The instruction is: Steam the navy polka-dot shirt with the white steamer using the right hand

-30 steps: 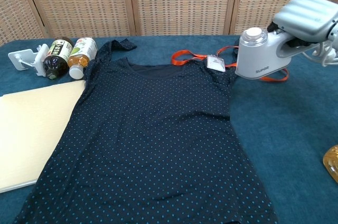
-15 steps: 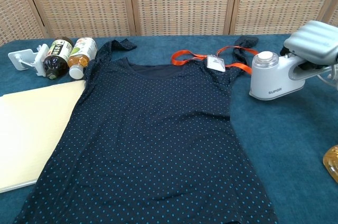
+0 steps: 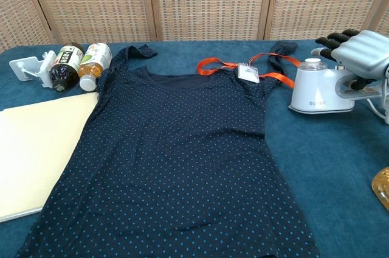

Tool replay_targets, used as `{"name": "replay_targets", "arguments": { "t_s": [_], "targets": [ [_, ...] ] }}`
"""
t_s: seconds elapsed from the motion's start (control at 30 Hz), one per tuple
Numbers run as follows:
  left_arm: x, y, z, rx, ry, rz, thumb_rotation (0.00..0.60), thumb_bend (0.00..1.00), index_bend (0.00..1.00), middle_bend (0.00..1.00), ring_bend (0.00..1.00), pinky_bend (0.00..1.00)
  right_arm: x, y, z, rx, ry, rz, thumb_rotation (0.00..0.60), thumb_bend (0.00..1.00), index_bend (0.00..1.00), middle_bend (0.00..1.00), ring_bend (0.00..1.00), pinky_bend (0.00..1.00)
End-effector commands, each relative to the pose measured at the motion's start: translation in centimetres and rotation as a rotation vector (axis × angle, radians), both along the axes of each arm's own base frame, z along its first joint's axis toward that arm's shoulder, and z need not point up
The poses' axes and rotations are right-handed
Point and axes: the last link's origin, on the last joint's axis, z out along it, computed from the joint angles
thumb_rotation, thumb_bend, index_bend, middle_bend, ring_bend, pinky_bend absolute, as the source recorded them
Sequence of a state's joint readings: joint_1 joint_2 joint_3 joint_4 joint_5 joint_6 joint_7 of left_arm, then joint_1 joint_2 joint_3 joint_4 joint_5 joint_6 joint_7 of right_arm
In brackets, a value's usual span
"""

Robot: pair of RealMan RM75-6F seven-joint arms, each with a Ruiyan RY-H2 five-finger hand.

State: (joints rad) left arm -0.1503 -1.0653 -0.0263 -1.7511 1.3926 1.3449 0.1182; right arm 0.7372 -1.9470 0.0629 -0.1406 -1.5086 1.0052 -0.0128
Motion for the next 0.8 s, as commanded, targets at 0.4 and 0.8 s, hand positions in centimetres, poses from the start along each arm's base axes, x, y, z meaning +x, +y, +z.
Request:
{"name": "replay_targets", "arguments": {
  "t_s": [0.4, 0.8],
  "targets": [
    [0.8, -1.5, 0.8, 0.008, -0.026, -0.062, 0.6, 0.0, 0.0, 0.0, 0.0, 0.0, -0.3, 3.3, 1.0, -0.012, -0.107, 0.094, 0.6, 0.0, 0.0, 0.0, 0.0, 0.0],
    [1.9, -3.6, 1.6, 0.02, -0.059, -0.141, 0.6, 0.0, 0.0, 0.0, 0.0, 0.0, -1.1, 8.2, 3.2, 0.029, -0.215, 0.064, 0.6, 0.0, 0.0, 0.0, 0.0, 0.0]
  ]
}}
